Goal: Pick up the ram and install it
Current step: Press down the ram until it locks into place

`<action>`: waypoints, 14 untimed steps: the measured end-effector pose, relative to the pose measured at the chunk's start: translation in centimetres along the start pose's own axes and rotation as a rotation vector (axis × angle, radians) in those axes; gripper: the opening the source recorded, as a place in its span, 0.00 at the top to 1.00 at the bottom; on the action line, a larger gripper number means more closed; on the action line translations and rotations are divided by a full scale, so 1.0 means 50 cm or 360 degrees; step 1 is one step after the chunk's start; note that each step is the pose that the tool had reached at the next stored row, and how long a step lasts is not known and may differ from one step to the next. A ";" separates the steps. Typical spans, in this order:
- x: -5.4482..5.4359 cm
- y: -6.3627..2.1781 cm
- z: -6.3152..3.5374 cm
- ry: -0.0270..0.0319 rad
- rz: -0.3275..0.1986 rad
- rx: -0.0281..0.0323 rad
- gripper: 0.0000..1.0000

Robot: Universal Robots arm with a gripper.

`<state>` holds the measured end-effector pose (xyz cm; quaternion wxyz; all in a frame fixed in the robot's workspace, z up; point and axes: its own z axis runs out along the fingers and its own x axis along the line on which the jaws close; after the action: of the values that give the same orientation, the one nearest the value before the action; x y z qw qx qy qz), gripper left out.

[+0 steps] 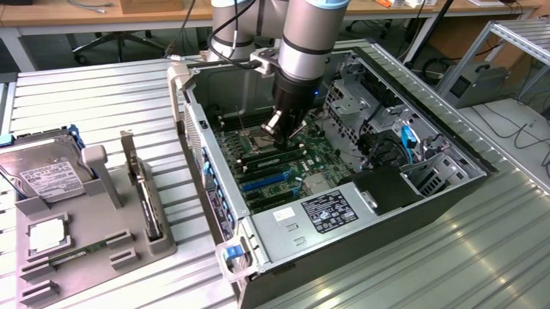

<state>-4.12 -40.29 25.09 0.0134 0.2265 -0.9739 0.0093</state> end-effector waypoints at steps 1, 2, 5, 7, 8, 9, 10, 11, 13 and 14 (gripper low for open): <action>0.000 0.000 0.000 0.00006 0.0018 0.00011 0.89; 0.000 0.000 -0.001 0.00011 0.0033 0.00020 0.89; 0.000 0.000 -0.002 0.00026 0.0098 0.00054 0.89; 0.000 0.000 -0.003 0.00023 0.0135 0.00063 0.89; 0.000 0.000 -0.004 0.00024 0.0152 0.00070 0.89; 0.000 0.000 -0.004 0.00030 0.0171 0.00083 0.89; 0.000 0.000 -0.004 0.00035 0.0183 0.00096 0.89; 0.000 0.000 -0.005 0.00041 0.0196 0.00116 0.89; 0.000 0.000 -0.005 0.00045 0.0217 0.00152 0.89; 0.000 0.000 -0.004 0.00048 0.0228 0.00168 0.89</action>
<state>-4.12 -40.29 25.31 0.0130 0.1562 -0.9875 0.0157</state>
